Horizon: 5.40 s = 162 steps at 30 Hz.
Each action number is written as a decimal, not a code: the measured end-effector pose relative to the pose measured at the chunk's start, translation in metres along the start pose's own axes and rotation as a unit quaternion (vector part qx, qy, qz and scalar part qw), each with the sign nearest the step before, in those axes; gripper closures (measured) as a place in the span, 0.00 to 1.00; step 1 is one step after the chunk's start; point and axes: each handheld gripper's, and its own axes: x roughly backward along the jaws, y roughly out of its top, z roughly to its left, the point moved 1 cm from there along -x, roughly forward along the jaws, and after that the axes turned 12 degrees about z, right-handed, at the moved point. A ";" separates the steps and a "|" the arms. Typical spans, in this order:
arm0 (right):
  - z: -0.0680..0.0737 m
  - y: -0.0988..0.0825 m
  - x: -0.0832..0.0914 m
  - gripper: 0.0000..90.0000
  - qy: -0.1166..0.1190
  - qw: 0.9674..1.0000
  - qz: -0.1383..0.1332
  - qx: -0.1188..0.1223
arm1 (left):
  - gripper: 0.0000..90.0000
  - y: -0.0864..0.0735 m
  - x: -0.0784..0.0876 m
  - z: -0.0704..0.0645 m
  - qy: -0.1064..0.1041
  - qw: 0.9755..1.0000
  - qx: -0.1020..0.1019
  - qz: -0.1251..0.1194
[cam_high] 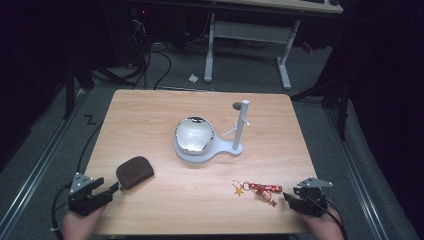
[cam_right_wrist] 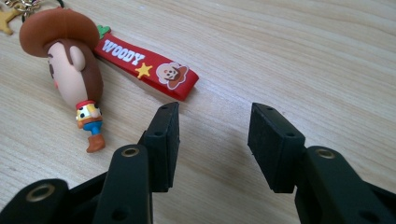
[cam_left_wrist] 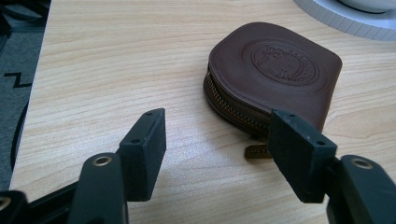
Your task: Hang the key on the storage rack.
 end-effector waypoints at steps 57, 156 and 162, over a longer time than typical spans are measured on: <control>0.062 0.072 -0.004 0.56 0.040 0.966 0.188 0.172 | 0.40 0.001 -0.003 -0.002 -0.013 1.000 -0.014 0.000; 0.047 0.137 0.126 0.75 -0.005 0.965 0.185 0.186 | 0.41 0.000 -0.006 -0.002 -0.021 1.000 -0.014 0.006; 0.041 0.143 0.137 0.75 -0.015 0.968 0.175 0.181 | 0.41 0.000 -0.006 -0.002 -0.021 1.000 -0.013 0.005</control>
